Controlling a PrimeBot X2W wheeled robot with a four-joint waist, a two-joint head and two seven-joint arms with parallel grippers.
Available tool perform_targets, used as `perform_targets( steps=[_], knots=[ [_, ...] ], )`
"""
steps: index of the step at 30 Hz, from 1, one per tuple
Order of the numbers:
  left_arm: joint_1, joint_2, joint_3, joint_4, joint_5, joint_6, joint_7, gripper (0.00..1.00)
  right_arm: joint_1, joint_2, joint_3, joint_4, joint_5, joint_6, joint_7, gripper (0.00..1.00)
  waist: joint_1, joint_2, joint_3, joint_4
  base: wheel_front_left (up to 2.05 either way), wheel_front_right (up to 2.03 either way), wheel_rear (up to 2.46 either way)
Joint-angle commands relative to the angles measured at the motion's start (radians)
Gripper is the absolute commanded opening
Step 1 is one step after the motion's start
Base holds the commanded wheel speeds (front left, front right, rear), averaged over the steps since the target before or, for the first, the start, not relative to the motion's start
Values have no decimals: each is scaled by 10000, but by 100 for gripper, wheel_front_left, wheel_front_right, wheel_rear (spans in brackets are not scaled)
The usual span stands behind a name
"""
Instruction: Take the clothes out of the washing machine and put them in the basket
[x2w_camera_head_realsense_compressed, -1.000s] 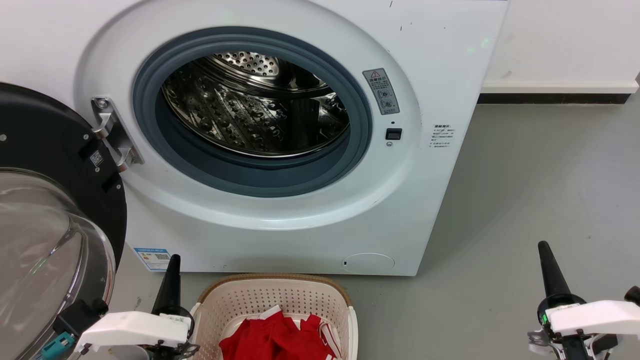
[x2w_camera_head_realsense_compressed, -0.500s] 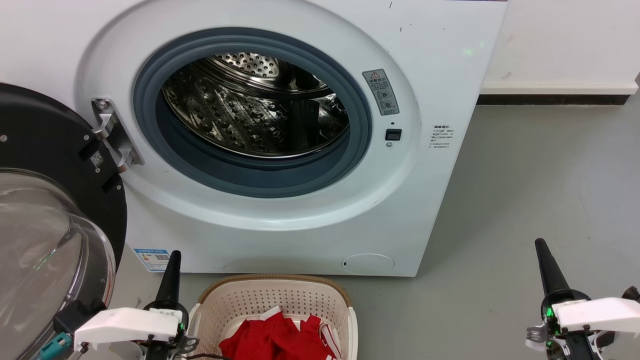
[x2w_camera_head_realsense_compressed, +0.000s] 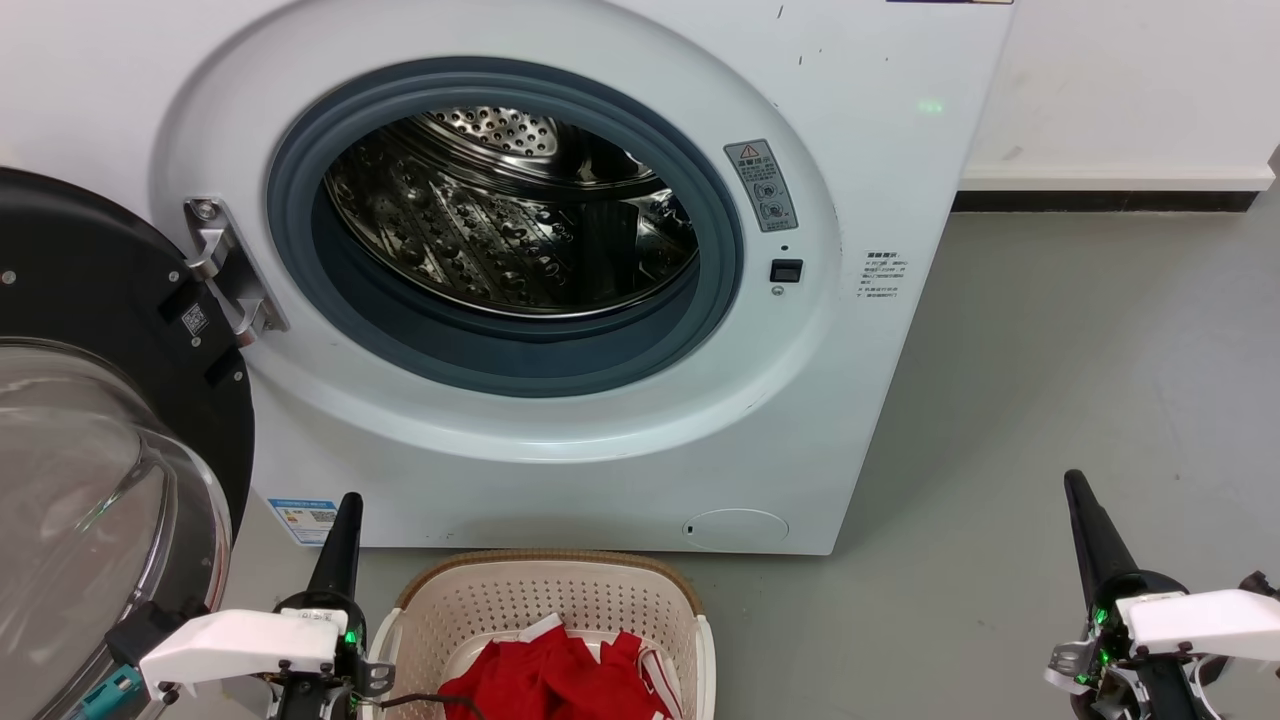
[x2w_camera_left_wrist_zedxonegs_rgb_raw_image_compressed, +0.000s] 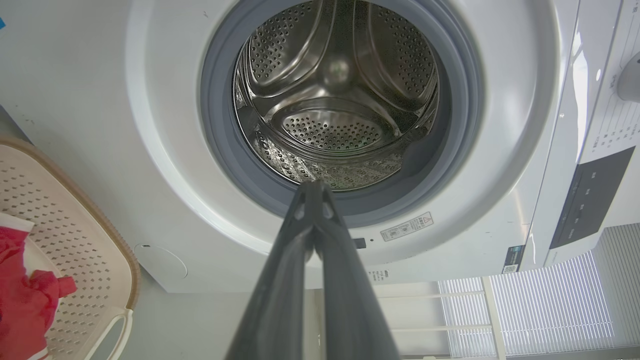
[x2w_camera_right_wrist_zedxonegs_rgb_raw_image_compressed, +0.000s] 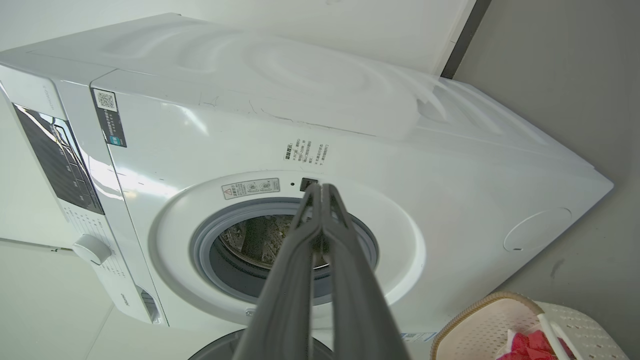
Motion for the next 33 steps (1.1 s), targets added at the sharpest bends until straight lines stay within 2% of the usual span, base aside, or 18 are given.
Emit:
perform_targets(
  steps=[1,33],
  knots=[
    [-202,-5,23,-12,-196,-74,53,0,-274,-59,11,-17,206,1,47,0,-1,0,-2,0,0,0,0],
    [-444,-44,206,261,-2629,-172,632,0,-494,-69,21,198,2515,0,630,0,-1,0,-65,-10,0,0,0]
  ],
)
